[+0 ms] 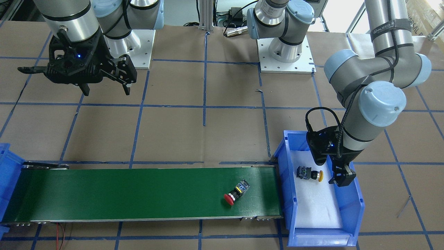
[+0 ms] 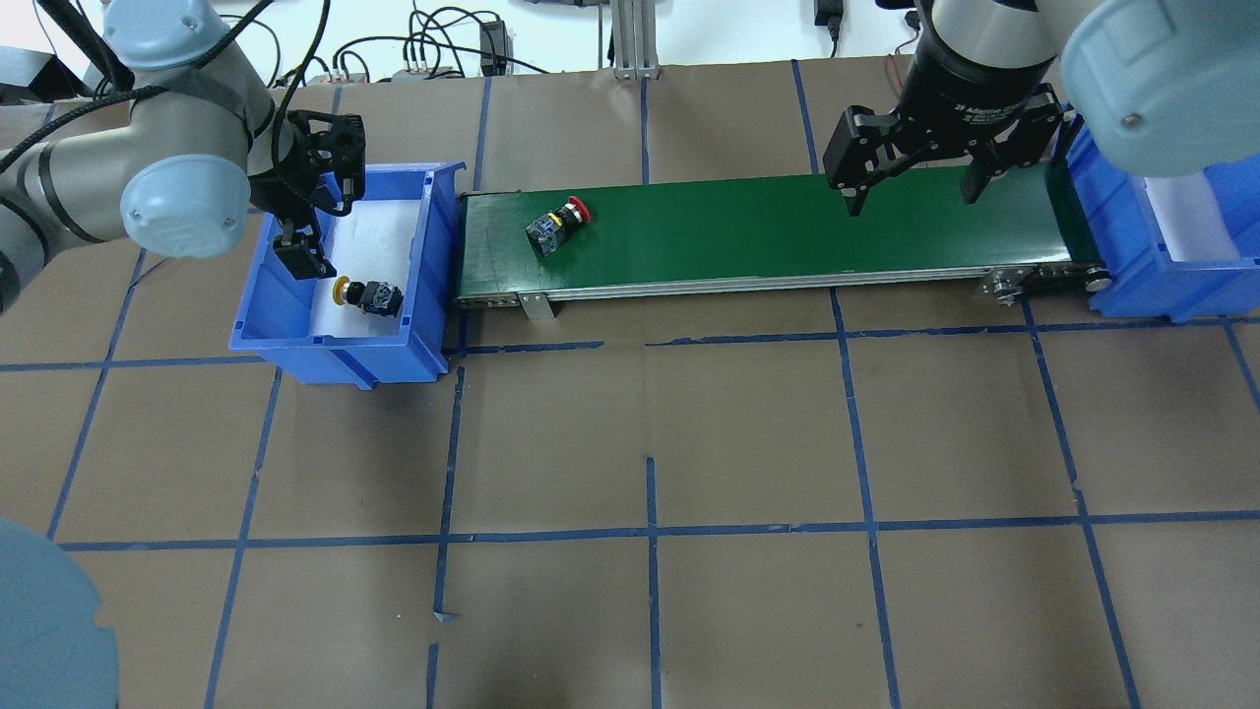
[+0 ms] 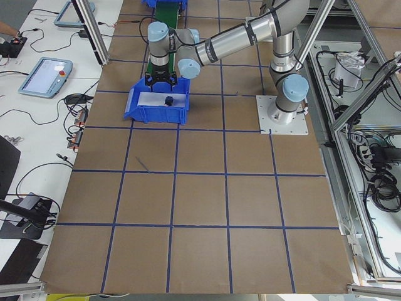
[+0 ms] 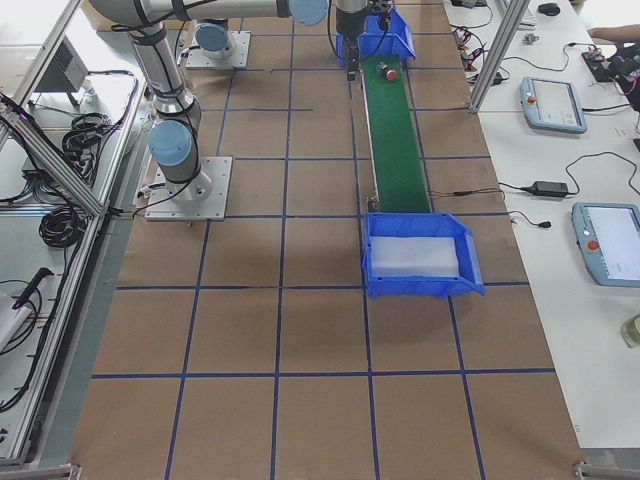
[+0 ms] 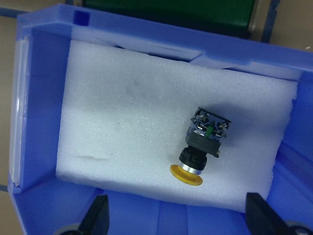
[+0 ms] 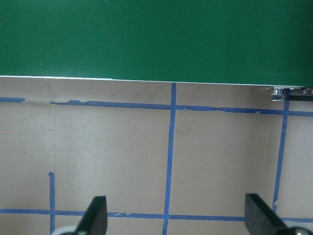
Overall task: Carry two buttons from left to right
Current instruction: 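Lower the left gripper onto the yellow-capped button in the bin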
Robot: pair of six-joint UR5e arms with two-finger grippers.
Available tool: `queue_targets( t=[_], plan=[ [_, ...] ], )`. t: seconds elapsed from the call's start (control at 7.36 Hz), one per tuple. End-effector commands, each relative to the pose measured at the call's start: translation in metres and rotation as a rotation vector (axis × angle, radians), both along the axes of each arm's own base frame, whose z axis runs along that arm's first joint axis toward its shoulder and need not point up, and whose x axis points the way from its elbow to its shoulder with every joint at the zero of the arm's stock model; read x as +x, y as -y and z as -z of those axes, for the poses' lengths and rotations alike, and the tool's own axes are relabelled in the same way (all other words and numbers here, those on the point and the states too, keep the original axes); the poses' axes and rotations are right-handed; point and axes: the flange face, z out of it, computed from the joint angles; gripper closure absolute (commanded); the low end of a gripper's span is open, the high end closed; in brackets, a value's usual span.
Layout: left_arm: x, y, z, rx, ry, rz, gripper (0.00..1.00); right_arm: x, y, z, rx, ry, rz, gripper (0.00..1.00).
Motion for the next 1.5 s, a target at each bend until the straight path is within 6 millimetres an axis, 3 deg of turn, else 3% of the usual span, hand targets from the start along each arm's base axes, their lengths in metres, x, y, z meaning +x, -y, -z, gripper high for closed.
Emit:
queue_targets(
  t=[0.0,0.95,1.09,1.36],
  plan=[
    [-0.001,-0.012,0.033,-0.054,0.004,0.042,0.03,0.000,0.000,-0.001,-0.001,0.000,0.000,0.00],
    [-0.005,0.001,0.082,-0.038,-0.074,0.056,0.08,-0.001,0.000,0.000,0.000,0.000,0.003,0.00],
    [-0.005,0.000,0.083,-0.036,-0.075,0.053,0.18,0.000,0.000,0.000,0.000,0.000,0.000,0.00],
    [-0.003,0.001,0.088,-0.030,-0.075,0.043,0.63,0.000,0.000,0.000,0.000,-0.001,0.000,0.00]
  ],
)
